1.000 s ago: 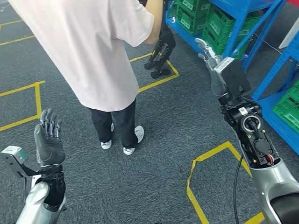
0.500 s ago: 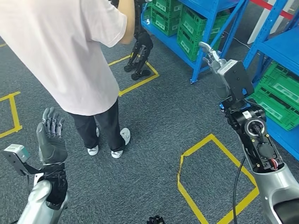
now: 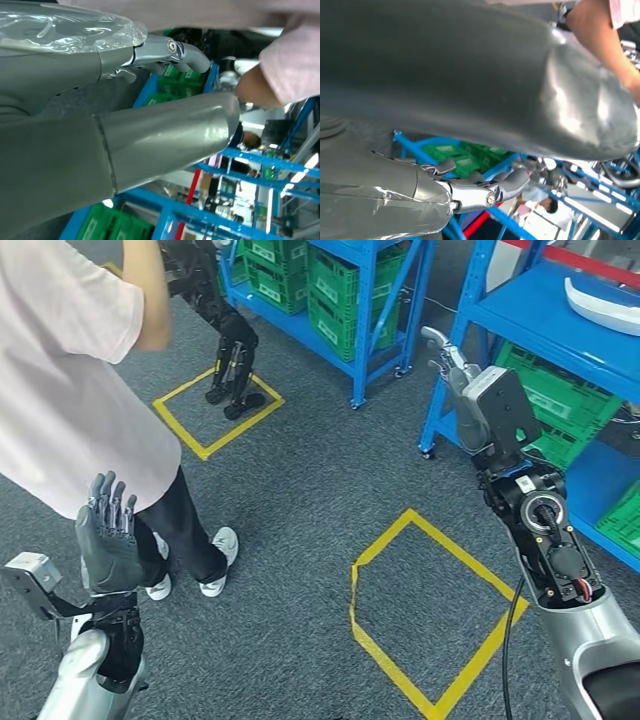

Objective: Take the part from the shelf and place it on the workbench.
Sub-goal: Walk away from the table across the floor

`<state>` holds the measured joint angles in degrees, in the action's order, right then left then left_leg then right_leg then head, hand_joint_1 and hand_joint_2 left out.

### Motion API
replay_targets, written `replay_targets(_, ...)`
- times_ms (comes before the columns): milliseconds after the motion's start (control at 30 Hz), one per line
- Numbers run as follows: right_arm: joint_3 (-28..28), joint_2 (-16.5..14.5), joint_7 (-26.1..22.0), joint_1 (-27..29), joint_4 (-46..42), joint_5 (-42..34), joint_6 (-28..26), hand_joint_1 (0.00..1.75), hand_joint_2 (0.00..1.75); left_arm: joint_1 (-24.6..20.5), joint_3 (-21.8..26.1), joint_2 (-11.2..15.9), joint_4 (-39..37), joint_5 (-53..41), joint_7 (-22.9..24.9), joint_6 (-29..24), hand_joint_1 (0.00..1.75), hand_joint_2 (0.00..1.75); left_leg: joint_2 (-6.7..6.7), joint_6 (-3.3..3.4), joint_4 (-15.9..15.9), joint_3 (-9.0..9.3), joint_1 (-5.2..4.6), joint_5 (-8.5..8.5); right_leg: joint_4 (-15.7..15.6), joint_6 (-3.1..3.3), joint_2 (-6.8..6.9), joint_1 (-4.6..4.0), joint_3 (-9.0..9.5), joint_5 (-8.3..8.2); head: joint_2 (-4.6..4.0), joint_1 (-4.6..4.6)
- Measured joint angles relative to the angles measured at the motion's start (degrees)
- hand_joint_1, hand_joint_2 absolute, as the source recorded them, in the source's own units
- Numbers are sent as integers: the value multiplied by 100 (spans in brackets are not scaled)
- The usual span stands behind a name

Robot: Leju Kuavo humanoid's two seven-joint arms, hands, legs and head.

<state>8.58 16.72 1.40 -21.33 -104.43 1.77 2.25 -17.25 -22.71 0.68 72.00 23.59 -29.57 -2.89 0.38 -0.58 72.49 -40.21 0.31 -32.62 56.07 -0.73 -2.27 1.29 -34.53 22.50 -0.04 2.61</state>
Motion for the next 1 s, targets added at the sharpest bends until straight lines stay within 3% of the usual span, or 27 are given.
replay_targets(33,4,0,0,0,0,-5,2,0,0,16,0,9,0,0,0,1,0,0,-16,35,-17,-29,-6,88,0,8,-75,-14,-1,-4,0,-4)
replay_targets(67,7,0,0,-2,-1,-10,2,0,0,23,0,15,1,-1,0,6,0,0,-53,82,-281,62,-19,276,-1,12,-149,-24,-1,-9,0,-8)
replay_targets(167,8,0,-1,-11,-7,-20,2,0,0,13,0,28,4,-4,1,33,0,0,-384,218,-1493,591,-68,824,-8,-2,-339,-17,-8,-27,0,-13)
replay_targets(200,9,0,0,-13,-9,-22,1,0,0,8,0,29,5,-6,1,38,0,0,-440,230,-1690,684,-83,880,-14,-23,-389,-8,-18,-35,0,-15)
replay_targets(267,9,1,3,-15,-12,-29,2,0,0,3,0,30,7,-10,3,40,0,0,-349,231,-1787,729,-103,902,-48,-92,-506,2,-38,-64,0,-19)
replay_targets(333,7,2,6,-28,-12,-39,6,0,0,3,0,32,14,-16,8,33,0,0,-225,251,-1890,770,-88,951,13,-141,-376,-8,-84,-8,0,-4)
replay_targets(367,10,2,4,-54,-8,-43,10,0,0,9,0,34,25,-19,12,22,0,0,-159,263,-1946,790,-73,978,194,-156,-224,-24,-168,121,0,18)
replay_targets(433,34,2,0,-108,6,-46,18,0,0,40,0,43,47,-20,18,-4,0,0,-37,274,-1989,803,-72,998,883,-175,66,-38,-462,517,0,64)
replay_targets(500,63,2,-1,-119,27,-46,22,0,0,83,0,55,55,-19,21,-18,0,0,97,276,-1984,794,-70,994,1500,-205,145,-22,-705,752,0,90)
replay_targets(533,74,2,-1,-115,36,-46,23,0,0,99,0,60,56,-19,22,-19,0,0,162,272,-1976,790,-67,990,1525,-220,172,-12,-688,715,0,103)
replay_targets(600,87,2,-2,-119,46,-46,26,0,0,112,0,62,60,-19,23,-18,0,0,277,242,-1937,785,-59,965,960,-247,292,9,-346,403,0,137)
replay_targets(633,90,2,-3,-132,47,-46,26,0,0,112,0,63,63,-19,21,-16,0,0,325,212,-1897,778,-71,939,557,-255,439,-4,-124,269,0,162)
replay_targets(700,89,2,-3,-147,48,-46,25,0,0,109,0,66,72,-21,18,-12,0,0,422,158,-1814,763,-104,890,67,-186,608,-25,125,149,0,177)
replay_targets(733,88,2,-4,-143,49,-46,24,0,0,108,0,67,75,-24,16,-9,0,0,475,140,-1790,758,-121,875,14,-138,608,-43,134,165,0,161)
replay_targets(800,85,2,-4,-111,49,-46,21,0,0,102,0,64,80,-29,16,-7,0,0,565,104,-1767,760,-114,842,14,-46,453,-40,113,142,0,103)
replay_targets(867,80,2,-7,-100,47,-46,15,0,0,90,0,64,86,-30,16,-7,0,0,397,39,-1516,665,-81,647,3,16,323,-27,104,109,0,68)
replay_targets(933,83,1,-8,-92,46,-46,11,0,0,87,0,66,87,-30,16,-7,0,0,111,-17,-794,336,-53,273,-1,59,200,-18,82,84,0,25)
replay_targets(1000,89,0,-7,-69,46,-46,11,0,0,100,0,67,87,-31,17,-7,0,0,16,-26,-87,-27,-49,40,-1,80,68,-23,60,70,0,4)
